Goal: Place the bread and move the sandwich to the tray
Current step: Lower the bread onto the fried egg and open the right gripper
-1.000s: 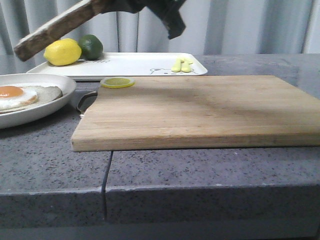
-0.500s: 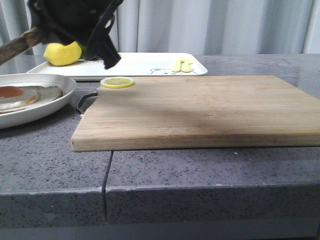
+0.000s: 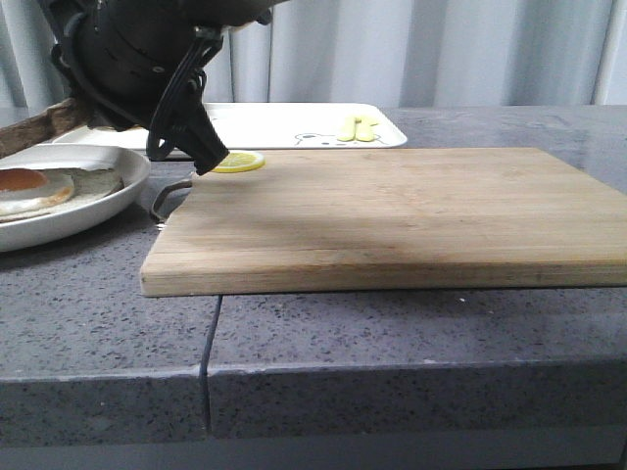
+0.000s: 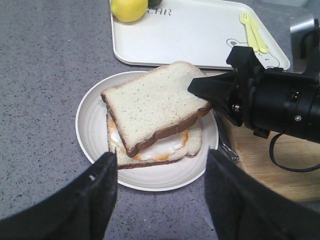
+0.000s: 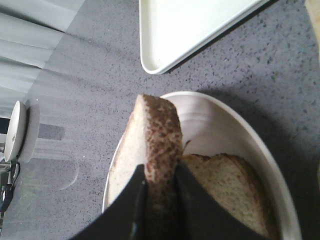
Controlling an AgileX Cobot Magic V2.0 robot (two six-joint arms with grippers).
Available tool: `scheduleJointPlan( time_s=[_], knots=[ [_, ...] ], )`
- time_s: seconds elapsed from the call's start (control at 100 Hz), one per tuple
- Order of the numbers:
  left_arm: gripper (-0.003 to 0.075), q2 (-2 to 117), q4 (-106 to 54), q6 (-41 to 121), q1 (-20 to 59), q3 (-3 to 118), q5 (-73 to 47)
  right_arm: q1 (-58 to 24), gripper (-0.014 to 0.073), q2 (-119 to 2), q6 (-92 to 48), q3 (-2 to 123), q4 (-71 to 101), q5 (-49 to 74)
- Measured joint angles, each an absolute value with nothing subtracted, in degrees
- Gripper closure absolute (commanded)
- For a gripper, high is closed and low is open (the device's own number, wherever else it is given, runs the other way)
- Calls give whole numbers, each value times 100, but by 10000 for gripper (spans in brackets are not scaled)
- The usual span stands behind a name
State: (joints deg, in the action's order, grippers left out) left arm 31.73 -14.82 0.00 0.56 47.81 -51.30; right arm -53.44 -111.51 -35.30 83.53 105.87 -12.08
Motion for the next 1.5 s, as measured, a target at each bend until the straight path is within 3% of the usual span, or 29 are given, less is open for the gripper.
scheduleJointPlan(
  time_s=[0.27,0.6,0.93,1.26,1.5],
  knots=[
    [351,3173,-1482,0,56,4781,-5130,-5358,631,-11153,-3569,8353,10592,-1221],
    [351,3173,-1482,0,56,4781,-5130,-5358,444,-11153,-3782,8253,10592,-978],
    [351,3173,-1482,0,56,4781,-5130,-5362,346,-11153,-4128,8189,10592,-870],
    [351,3173,-1482,0,56,4781,-5130,-5362,75,-11153,-4235,8189,10592,-1020],
    [351,3173,-1482,0,56,4781,-5130,-5352,60,-11130,-4258,8189,10592,-1372]
  ],
)
